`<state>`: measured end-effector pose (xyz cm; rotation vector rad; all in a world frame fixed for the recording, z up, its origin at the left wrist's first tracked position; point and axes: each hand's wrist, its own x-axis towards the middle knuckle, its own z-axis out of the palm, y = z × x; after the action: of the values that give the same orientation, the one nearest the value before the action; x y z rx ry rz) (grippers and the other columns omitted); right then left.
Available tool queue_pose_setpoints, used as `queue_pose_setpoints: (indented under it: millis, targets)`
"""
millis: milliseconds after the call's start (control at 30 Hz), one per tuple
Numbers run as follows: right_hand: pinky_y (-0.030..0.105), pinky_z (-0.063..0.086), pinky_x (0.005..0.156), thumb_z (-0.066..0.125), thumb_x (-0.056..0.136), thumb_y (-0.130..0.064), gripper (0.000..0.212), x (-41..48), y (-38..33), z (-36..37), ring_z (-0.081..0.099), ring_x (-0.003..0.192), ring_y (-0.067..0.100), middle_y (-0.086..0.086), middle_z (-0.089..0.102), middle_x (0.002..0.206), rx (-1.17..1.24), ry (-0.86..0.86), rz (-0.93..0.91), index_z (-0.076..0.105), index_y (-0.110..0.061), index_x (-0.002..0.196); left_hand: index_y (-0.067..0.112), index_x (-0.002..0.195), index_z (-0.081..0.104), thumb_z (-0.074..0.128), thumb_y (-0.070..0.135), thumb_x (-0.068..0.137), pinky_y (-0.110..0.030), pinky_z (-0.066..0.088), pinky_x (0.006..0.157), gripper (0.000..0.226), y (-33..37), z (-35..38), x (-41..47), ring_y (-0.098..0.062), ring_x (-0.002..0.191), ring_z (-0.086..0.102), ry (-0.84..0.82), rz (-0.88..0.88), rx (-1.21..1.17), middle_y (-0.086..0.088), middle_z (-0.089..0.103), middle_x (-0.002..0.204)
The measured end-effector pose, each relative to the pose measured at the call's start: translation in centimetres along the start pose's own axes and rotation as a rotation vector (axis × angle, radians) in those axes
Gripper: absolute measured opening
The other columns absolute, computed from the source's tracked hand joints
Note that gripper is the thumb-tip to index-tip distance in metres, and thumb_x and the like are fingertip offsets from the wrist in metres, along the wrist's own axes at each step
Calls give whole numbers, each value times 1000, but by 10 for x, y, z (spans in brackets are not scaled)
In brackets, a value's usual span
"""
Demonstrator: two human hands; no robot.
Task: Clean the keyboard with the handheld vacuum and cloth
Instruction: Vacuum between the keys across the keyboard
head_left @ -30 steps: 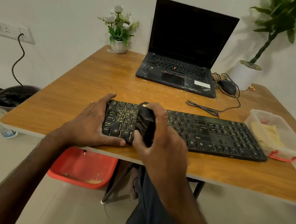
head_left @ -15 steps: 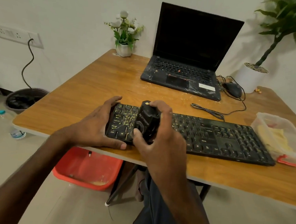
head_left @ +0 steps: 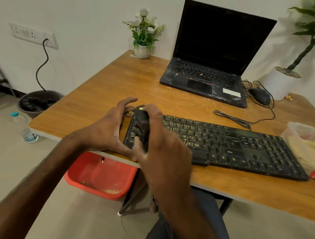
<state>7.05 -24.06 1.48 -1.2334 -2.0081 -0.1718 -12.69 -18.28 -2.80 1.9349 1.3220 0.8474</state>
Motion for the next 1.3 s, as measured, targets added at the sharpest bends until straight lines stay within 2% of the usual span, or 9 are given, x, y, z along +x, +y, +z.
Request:
queue_pose_setpoints:
  millis: [100, 233, 367, 500, 600, 867, 1000, 1167, 1300]
  targets:
    - [18, 42, 41, 82, 75, -32, 73, -9, 24, -16, 61, 54, 12, -3, 64, 72, -34, 66, 32, 41, -20, 134, 51, 152, 6, 99, 62, 31, -48, 33, 119, 152, -1, 1, -1, -12, 144, 34, 8, -28, 24, 5, 34, 152]
    - [23, 49, 44, 83, 74, -29, 77, -4, 8, -2, 62, 59, 15, -2, 64, 73, 9, 18, -17, 37, -22, 136, 43, 154, 9, 95, 63, 42, -48, 33, 118, 143, 4, 2, 0, -14, 144, 34, 12, -27, 73, 6, 37, 152]
    - [25, 37, 47, 80, 76, -31, 75, 5, -25, 22, 59, 61, 18, -3, 60, 69, -7, -17, -72, 33, -27, 134, 16, 135, 39, 69, 55, 71, -60, 26, 118, 80, 14, 6, 2, -26, 147, 27, 39, 145, 283, -20, 48, 140]
    - [24, 46, 42, 82, 75, -33, 79, -1, 2, 1, 59, 55, 16, -3, 61, 68, -41, 3, 27, 35, -24, 138, 41, 153, 12, 93, 62, 44, -48, 30, 120, 138, 10, 1, -2, -13, 146, 28, 27, -25, 114, 5, 31, 153]
    - [27, 52, 42, 78, 77, -34, 74, -9, 25, -19, 63, 54, 17, -1, 65, 72, -52, 51, 117, 37, -20, 138, 53, 150, 6, 97, 65, 30, -49, 32, 119, 152, 4, 0, -1, -11, 144, 32, 13, -45, 53, 7, 34, 153]
    - [27, 45, 45, 85, 68, -31, 86, 8, -34, 23, 62, 57, 21, 1, 60, 65, 10, -28, 20, 33, -27, 137, 22, 150, 20, 68, 66, 63, -48, 23, 121, 109, 4, 5, 0, -26, 148, 26, 6, 89, 276, -12, 29, 157]
    - [26, 51, 44, 82, 75, -33, 80, 1, 4, -1, 64, 56, 17, -2, 66, 72, 8, 3, 107, 35, -25, 139, 44, 153, 10, 95, 60, 42, -47, 33, 118, 141, 8, 2, -1, -10, 143, 33, 7, -33, 55, 13, 35, 150]
    - [26, 54, 46, 83, 74, -30, 78, -6, 18, -14, 66, 55, 17, 0, 67, 74, -12, 41, 139, 38, -19, 137, 47, 152, 4, 99, 58, 36, -44, 34, 119, 151, 7, 2, -2, -6, 144, 33, -28, -51, 19, 11, 33, 153]
    - [23, 43, 47, 85, 72, -31, 82, 2, -25, 17, 63, 57, 19, -1, 62, 69, 14, -27, 55, 35, -25, 137, 21, 145, 26, 77, 54, 62, -41, 38, 113, 103, 25, 7, -2, -12, 131, 41, 33, 99, 183, -11, 42, 144]
